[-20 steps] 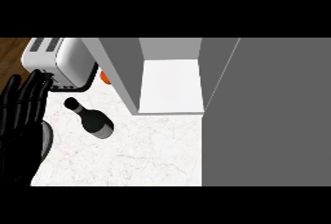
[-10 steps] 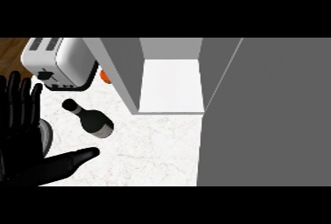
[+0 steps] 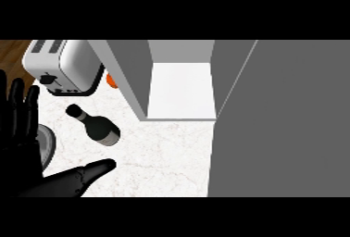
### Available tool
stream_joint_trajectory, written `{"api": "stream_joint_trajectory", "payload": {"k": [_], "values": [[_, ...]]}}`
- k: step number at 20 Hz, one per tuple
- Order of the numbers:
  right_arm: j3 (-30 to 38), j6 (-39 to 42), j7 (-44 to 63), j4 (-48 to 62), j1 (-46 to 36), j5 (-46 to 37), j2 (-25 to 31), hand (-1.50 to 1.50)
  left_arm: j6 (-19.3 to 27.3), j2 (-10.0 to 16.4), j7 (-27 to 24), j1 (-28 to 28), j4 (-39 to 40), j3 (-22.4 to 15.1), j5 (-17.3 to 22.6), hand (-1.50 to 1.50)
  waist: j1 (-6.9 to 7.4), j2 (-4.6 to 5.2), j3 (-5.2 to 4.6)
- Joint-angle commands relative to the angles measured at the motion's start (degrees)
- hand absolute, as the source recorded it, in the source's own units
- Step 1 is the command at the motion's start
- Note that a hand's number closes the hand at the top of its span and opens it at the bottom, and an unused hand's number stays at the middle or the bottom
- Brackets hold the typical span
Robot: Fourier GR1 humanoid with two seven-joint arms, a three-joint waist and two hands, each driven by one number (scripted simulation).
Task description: Pick up the wine, place it into the cabinet and close the cabinet
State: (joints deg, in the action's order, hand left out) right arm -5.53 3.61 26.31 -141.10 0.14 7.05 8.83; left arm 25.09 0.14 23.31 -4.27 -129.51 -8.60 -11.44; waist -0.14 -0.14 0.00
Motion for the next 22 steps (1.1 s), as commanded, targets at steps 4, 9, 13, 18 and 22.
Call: {"api": "stream_joint_trajectory", "payload": {"k": [4, 9, 13, 18, 22], "values": [[-2.28, -4.6, 12.03, -7.28, -6.35, -0.89, -0.69, -1.5, 0.51, 1.03, 8.4, -3.62, -3.6, 0.29, -2.83, -1.5, 0.14, 0.02, -0.02], [-4.38, -6.47, 15.13, -9.88, -7.24, -3.44, -1.13, -1.5, 2.15, 0.7, 17.88, -8.33, -4.88, -0.69, -8.71, -1.5, -0.05, -0.08, 0.02], [-0.62, -7.38, 18.44, -8.17, -12.75, -0.95, 0.28, -1.5, 1.46, 2.1, 11.91, -9.86, 1.72, 6.17, -1.35, -1.5, -0.12, 0.09, -0.03], [4.92, -8.21, 24.92, -11.16, -17.04, 3.51, 2.42, -1.5, 3.22, 0.38, 13.16, -9.68, 3.17, 2.62, -6.74, -1.5, -0.25, -0.01, -0.01], [4.06, -10.62, 30.08, -11.3, -22.48, 1.69, 2.84, -1.5, 5.26, -0.1, 7.44, -12.37, 11.02, 5.82, -4.32, -1.5, -0.69, 0.05, -0.05]]}}
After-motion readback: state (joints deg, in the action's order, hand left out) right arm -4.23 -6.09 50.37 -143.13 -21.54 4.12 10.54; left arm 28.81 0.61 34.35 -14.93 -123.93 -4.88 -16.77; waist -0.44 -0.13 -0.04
